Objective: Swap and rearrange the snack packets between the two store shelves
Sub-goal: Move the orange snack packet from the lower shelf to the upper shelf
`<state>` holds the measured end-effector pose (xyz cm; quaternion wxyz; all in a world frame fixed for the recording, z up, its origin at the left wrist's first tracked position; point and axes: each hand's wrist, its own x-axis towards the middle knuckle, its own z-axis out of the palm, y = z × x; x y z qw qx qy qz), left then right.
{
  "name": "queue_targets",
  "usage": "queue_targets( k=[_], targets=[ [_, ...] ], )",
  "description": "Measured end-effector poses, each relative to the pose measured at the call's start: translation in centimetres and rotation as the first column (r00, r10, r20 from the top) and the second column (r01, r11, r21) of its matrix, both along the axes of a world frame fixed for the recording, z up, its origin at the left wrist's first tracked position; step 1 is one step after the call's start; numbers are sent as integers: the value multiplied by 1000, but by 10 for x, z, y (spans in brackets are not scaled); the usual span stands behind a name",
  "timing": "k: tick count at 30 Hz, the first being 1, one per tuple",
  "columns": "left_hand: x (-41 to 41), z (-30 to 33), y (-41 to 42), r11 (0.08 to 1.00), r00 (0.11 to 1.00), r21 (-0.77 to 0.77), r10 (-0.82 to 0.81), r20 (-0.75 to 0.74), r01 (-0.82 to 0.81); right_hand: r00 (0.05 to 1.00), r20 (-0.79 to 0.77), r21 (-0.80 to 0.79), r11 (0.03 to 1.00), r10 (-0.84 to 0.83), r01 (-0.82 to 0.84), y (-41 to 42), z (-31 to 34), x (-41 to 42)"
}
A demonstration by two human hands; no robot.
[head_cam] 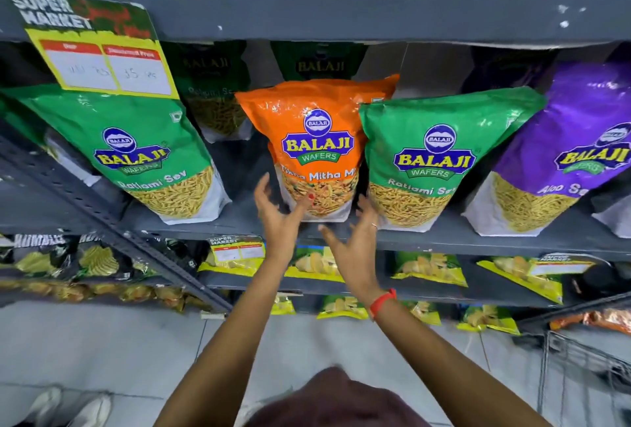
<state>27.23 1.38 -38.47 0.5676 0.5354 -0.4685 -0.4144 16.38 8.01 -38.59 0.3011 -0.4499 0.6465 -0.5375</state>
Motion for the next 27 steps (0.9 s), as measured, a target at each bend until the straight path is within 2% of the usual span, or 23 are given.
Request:
queue_targets(
  k=[5,7,15,18,23,27],
  targets=[
    [15,6,-37,957,958,132,-271,98,258,1000,3,54,998,30,-30,-31,2,8],
    [18,7,-36,948,949,155,-297,104,279,1000,-16,72,997,27,-25,-38,1,7],
    [49,15,-3,988,990,67,-142,4,141,983,7,54,981,186,-186,-38,3,23],
    [57,19,27,995,997,56,-81,1,81,970,36,6,971,240,-240,-18,5,27],
    [59,41,81,998,998,-1,66,1,-66,947,-4,-117,941,320,-318,26,36,25],
    [37,87,122,995,1000,-95,25,7,-24,957,21,-206,938,290,-279,70,76,5]
  ],
)
